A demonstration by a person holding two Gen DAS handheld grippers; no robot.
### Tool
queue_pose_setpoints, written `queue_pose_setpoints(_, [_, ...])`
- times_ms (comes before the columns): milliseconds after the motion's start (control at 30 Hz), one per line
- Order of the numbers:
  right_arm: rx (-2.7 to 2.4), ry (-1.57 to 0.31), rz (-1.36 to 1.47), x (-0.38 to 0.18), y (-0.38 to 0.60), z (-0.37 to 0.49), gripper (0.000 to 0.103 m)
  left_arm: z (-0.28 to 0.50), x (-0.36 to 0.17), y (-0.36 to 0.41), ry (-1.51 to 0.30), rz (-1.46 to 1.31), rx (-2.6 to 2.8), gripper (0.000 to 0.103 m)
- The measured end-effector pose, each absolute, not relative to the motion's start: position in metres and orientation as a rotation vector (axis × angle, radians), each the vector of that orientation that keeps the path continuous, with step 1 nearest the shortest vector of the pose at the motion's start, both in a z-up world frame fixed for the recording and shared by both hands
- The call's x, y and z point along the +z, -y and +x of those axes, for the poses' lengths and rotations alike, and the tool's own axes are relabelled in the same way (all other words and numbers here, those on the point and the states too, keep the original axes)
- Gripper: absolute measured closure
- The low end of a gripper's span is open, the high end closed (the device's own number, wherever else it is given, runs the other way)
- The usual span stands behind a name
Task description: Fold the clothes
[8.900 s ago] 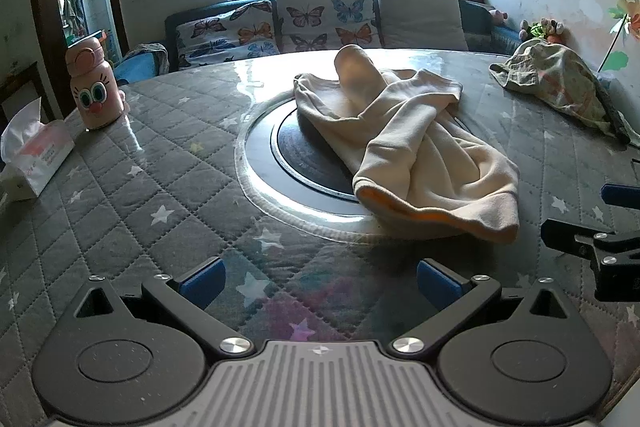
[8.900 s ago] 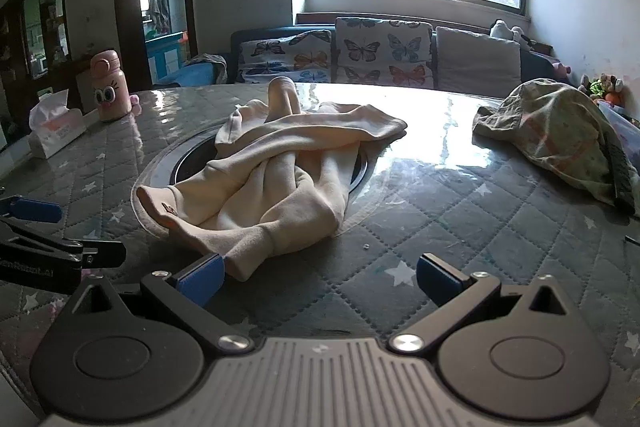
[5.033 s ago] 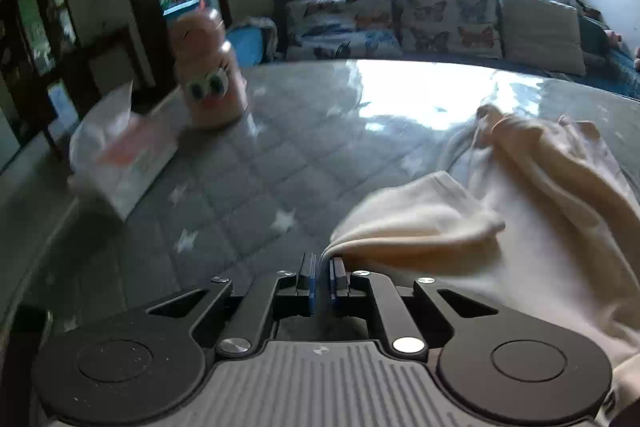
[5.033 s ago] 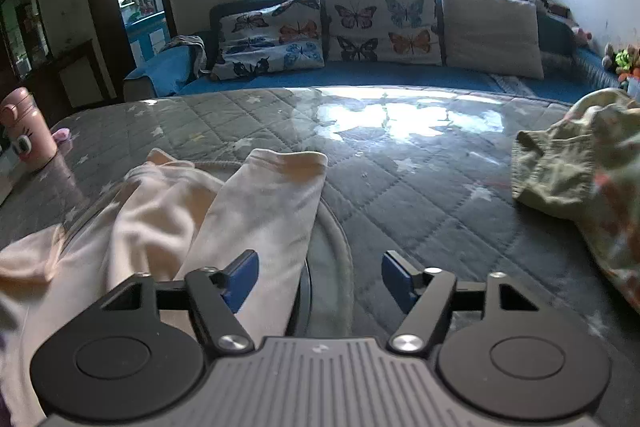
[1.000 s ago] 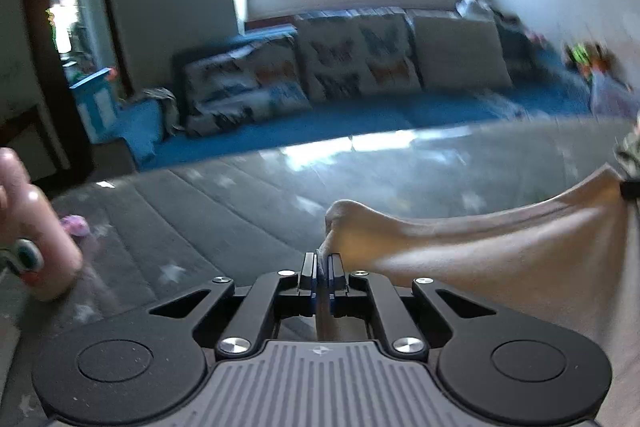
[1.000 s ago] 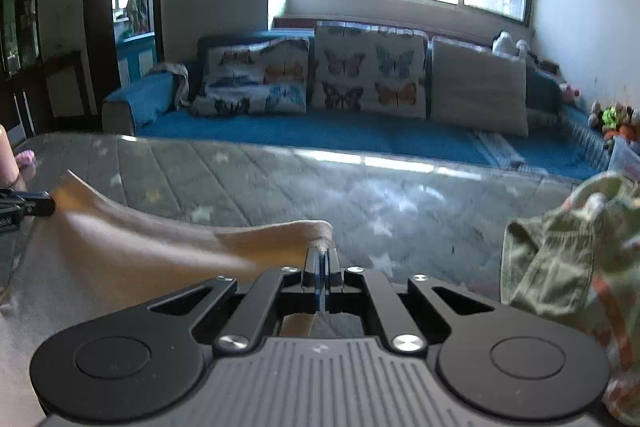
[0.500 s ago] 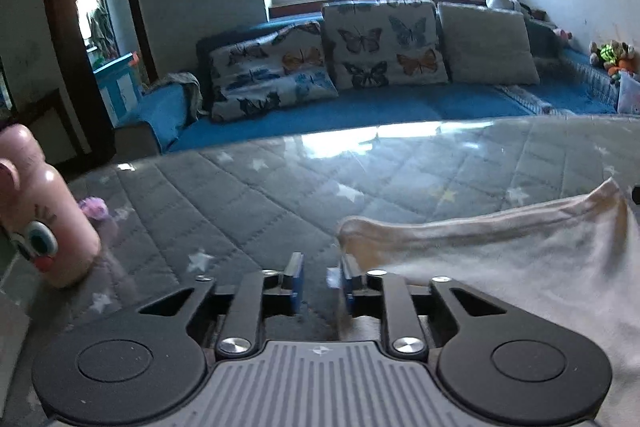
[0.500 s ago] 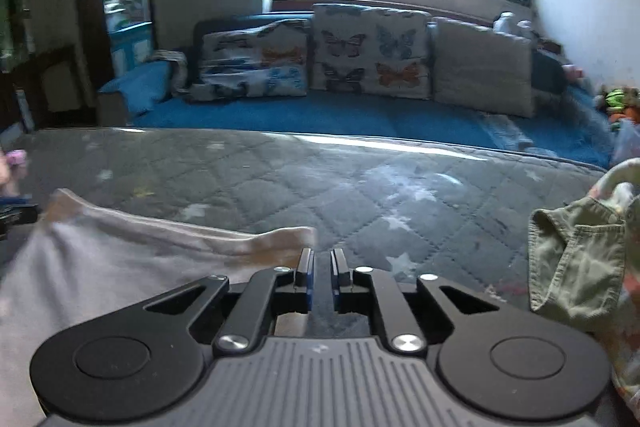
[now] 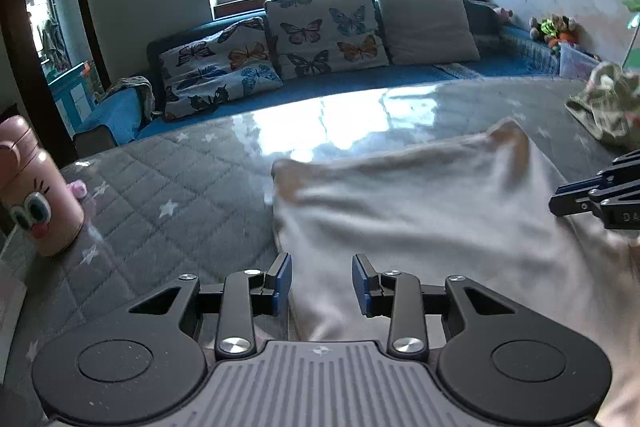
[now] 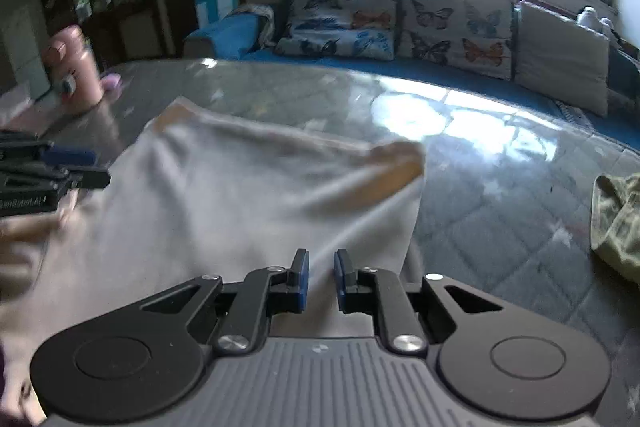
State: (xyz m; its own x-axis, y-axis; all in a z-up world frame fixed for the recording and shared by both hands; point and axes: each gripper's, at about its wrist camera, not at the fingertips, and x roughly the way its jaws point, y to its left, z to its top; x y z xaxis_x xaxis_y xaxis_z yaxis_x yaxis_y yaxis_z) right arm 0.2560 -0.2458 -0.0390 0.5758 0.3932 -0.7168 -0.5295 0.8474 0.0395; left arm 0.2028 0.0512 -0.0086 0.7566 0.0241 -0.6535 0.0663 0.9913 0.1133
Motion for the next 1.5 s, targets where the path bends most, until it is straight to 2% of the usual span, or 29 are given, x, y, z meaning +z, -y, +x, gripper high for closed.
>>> queue_pose_setpoints(167, [0.533,-0.787,-0.243,-0.043,0.255,0.23,0.084,0.18,-0.016,-0.058,-0.726,0.137,0.007,0.067])
queue_pose_setpoints(533, [0.491,-0.753,-0.288,-0.034,0.27,0.194,0.079,0.164,-0.02,-0.077,-0.719,0.178,0.138,0.065])
queue_pose_setpoints(567, [0.504,-0.741,-0.292,-0.032,0.268,0.188,0.078,0.161,-0.018,-0.077,-0.715,0.171,0.139,0.067])
queue_pose_setpoints(667, [0.554,-0.718,-0.306,-0.028,0.258,0.172,0.065,0.15,-0.008,-0.072,-0.692,0.159,0.111,0.064])
queue_pose_setpoints(767, [0.587,-0.698,-0.325,-0.026,0.249,0.157,0.065,0.137,-0.004,-0.061,-0.676,0.169,0.07,0.06])
queue_pose_setpoints(1000, [0.624,-0.709,-0.394,-0.035,0.243,0.135,0.062,0.117,-0.016,-0.047,-0.691,0.218,0.032,0.058])
queue_pose_setpoints(1100, [0.603,-0.716,-0.397,-0.039,0.254,0.129,0.054,0.115,-0.019,-0.053,-0.692,0.228,0.056,0.054])
queue_pose_setpoints(1500, [0.704,-0.675,-0.411,-0.032,0.241,0.1,0.053,0.114,-0.027,-0.077,-0.691,0.26,0.136,0.051])
